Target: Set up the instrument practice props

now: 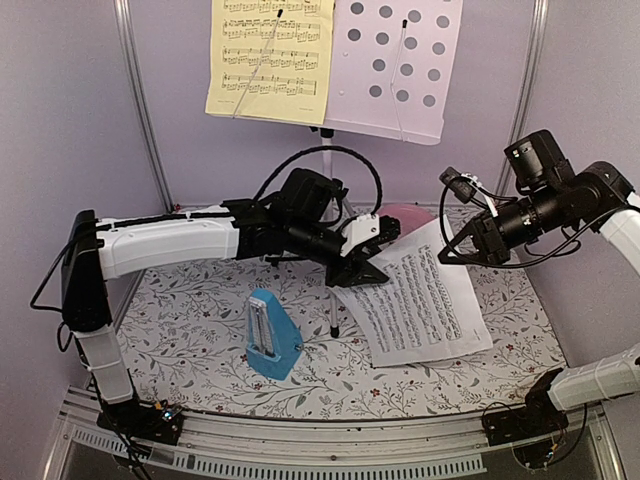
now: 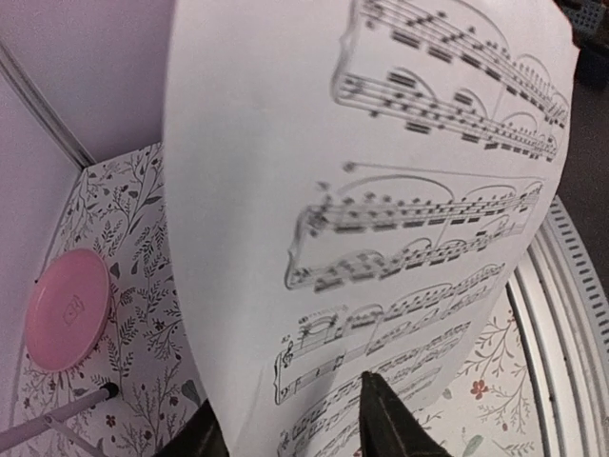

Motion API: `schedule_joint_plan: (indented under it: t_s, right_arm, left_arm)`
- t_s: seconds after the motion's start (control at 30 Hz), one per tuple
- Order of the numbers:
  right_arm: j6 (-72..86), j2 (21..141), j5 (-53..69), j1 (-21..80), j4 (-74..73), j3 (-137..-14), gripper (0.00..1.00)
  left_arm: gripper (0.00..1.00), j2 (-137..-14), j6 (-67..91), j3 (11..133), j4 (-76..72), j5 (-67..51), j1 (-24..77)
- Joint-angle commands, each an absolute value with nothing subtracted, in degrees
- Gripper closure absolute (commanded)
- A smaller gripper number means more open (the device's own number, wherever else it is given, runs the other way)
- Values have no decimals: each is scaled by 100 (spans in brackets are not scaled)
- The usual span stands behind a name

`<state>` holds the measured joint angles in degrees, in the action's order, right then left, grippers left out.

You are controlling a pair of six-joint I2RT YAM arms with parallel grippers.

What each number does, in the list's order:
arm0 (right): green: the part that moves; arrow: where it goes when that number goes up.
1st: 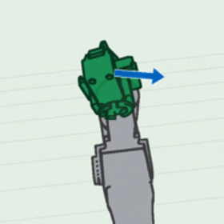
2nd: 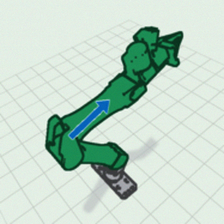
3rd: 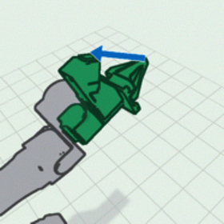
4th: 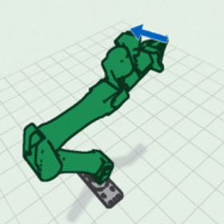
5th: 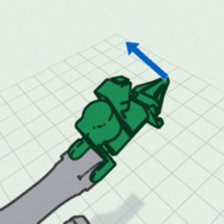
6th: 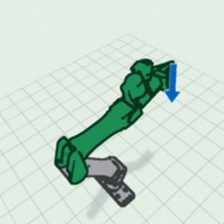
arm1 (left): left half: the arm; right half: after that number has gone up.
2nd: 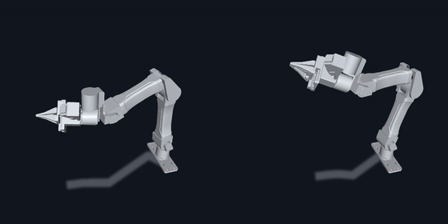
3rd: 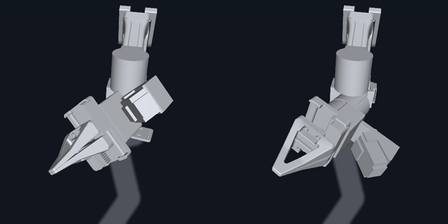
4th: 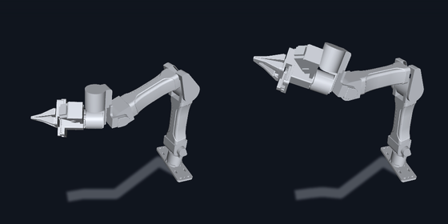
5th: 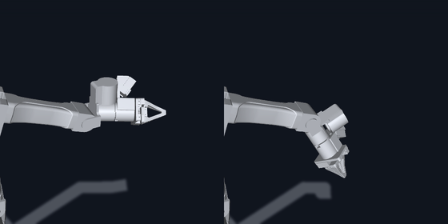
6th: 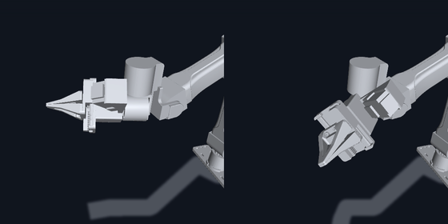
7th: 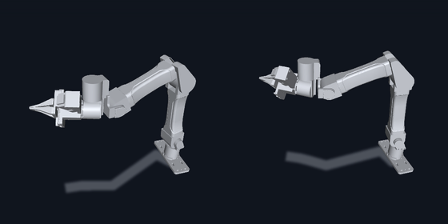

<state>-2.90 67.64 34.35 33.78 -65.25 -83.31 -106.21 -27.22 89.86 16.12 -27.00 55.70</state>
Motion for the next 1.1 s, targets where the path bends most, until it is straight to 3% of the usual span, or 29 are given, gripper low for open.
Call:
schedule_joint_plan:
  t_s: [0.0, 0.57, 0.67, 0.8, 0.87, 0.93, 1.03, 1.07]
  right_arm:
    - [-447, 6858, 3314, 3495, -6711, -8596, 100]
    - [-721, 7212, 3001, 3988, -6970, -9038, 100]
    - [-745, 7276, 2931, 4051, -7000, -9082, 100]
    - [-837, 7349, 2825, 4067, -7095, -9205, 100]
    - [-884, 7365, 2746, 4061, -7103, -9288, 100]
    - [-868, 7350, 2601, 4061, -7035, -9395, 85]
    - [-737, 7271, 2210, 4061, -6775, -9705, 48]
    - [-658, 7240, 2048, 4064, -6639, -9827, 40]
  left_arm:
    - [64, -10630, -2684, 8893, 1627, -2847, 5584]
    - [69, -10362, -2760, 8969, 1815, -2681, 5711]
    - [77, -10293, -2756, 8958, 1834, -2642, 5743]
    - [98, -10189, -2680, 8920, 1888, -2629, 5750]
    - [100, -10082, -2615, 8848, 1878, -2641, 5744]
    - [100, -9925, -2503, 8753, 1806, -2633, 5748]
    - [100, -9614, -2361, 8647, 1714, -2541, 5743]
    - [100, -9501, -2291, 8633, 1711, -2443, 5741]
